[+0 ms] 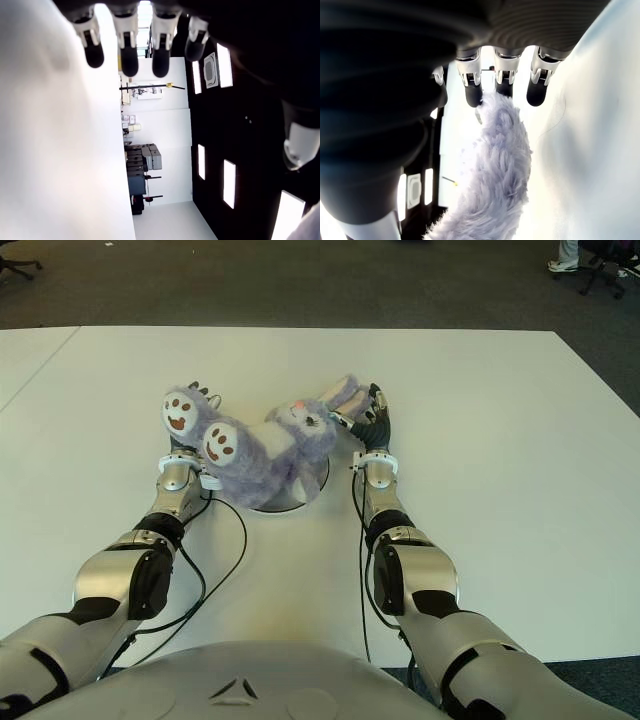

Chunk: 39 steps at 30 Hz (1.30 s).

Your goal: Put the doll into the plate.

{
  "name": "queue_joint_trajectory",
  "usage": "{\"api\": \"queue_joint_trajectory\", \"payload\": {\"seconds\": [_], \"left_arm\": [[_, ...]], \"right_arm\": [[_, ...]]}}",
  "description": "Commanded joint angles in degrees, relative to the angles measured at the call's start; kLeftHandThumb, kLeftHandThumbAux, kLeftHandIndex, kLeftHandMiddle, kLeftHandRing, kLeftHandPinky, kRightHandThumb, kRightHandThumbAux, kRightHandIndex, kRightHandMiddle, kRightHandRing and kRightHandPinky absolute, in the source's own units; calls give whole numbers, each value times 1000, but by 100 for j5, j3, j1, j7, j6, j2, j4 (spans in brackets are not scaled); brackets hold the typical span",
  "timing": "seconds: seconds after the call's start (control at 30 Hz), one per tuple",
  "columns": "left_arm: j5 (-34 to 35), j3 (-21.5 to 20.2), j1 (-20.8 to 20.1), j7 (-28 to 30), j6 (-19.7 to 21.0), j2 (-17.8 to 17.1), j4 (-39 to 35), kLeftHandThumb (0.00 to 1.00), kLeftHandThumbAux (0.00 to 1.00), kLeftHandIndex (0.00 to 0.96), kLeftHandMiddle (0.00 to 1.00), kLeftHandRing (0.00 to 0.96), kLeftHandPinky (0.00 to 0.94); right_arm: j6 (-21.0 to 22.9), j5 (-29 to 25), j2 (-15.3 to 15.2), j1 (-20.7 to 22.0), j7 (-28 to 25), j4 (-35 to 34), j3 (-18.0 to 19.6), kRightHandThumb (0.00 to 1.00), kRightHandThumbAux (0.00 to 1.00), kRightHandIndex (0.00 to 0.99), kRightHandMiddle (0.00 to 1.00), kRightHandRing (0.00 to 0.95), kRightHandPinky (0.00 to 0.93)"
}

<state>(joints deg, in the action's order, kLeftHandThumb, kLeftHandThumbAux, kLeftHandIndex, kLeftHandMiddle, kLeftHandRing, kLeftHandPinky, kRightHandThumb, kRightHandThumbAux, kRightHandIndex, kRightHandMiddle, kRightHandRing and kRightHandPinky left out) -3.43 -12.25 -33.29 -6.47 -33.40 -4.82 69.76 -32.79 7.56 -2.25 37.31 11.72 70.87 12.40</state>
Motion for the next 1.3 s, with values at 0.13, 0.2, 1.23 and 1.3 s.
{"api": "queue_joint_trajectory", "payload": {"seconds": [0.13, 0.2, 1.23, 1.3], "left_arm": [[-113, 73, 1259, -92, 751, 232, 798, 0, 500, 72, 142, 124, 97], [-124, 81, 1260, -113, 747, 233, 798, 0, 498, 72, 138, 120, 93], [-86, 60, 1252, -33, 771, 238, 797, 0, 513, 73, 142, 123, 112], [-79, 53, 1251, -27, 768, 240, 796, 0, 515, 77, 146, 128, 111]], "right_arm": [[605, -130, 383, -1356, -144, 741, 116, 0, 836, 52, 67, 63, 84], [593, -155, 391, -1356, -163, 740, 146, 0, 839, 53, 67, 64, 86], [621, -198, 405, -1347, -358, 727, 316, 0, 826, 49, 70, 66, 89], [615, -205, 408, -1345, -362, 727, 316, 0, 827, 47, 68, 64, 86]]}}
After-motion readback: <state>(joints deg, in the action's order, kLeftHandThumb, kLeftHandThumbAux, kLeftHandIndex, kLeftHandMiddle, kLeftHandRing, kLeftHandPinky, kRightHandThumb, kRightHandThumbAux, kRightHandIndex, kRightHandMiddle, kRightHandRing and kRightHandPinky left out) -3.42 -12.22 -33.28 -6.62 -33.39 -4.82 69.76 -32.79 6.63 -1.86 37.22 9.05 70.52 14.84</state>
